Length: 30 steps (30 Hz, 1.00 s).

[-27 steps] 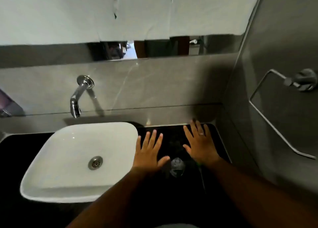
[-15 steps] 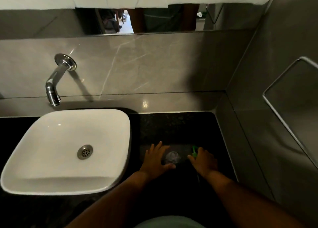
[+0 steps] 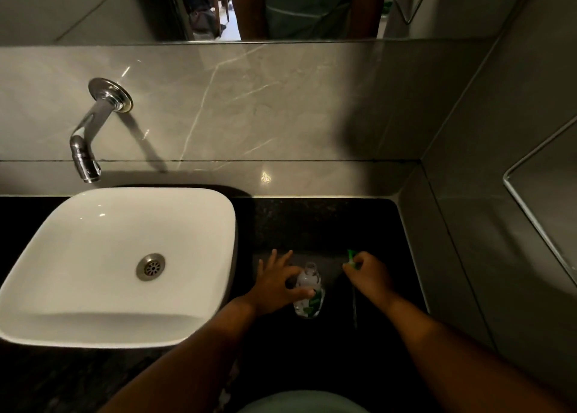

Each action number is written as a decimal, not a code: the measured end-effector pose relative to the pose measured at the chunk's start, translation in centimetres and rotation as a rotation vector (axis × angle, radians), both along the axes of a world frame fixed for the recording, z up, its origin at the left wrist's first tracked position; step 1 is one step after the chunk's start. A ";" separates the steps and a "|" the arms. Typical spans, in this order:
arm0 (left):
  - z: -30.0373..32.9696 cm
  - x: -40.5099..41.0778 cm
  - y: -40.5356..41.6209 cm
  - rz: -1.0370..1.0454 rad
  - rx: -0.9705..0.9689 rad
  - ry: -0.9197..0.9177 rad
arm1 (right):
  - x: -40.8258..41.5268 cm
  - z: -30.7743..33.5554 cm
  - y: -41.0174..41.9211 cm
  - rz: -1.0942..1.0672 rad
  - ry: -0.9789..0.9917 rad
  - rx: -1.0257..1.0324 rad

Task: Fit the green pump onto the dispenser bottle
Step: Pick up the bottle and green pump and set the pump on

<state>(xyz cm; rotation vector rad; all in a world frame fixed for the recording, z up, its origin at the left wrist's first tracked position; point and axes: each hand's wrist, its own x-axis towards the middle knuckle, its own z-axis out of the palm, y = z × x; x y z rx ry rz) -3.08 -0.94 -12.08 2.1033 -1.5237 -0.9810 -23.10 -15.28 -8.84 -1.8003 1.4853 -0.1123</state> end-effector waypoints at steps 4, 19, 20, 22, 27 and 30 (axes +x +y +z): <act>-0.4 -0.3 0.5 0.048 -0.026 0.032 | 3.2 5.3 -1.5 -0.134 -0.482 -0.067; 0.6 -1.0 1.1 0.115 -0.007 -0.078 | 5.3 7.8 2.5 0.091 -0.726 -0.220; 0.6 -1.1 1.1 0.116 0.001 -0.097 | 5.2 7.1 3.1 0.110 -0.682 -0.211; 0.6 -1.3 1.1 0.122 0.013 -0.127 | 4.7 5.6 4.1 0.147 -0.600 -0.173; 0.7 -1.8 1.1 0.139 -0.014 -0.106 | 3.3 2.4 6.8 0.146 -0.407 -0.092; 0.8 -2.0 1.1 0.142 -0.013 -0.106 | 3.0 2.1 7.1 0.066 -0.429 -0.046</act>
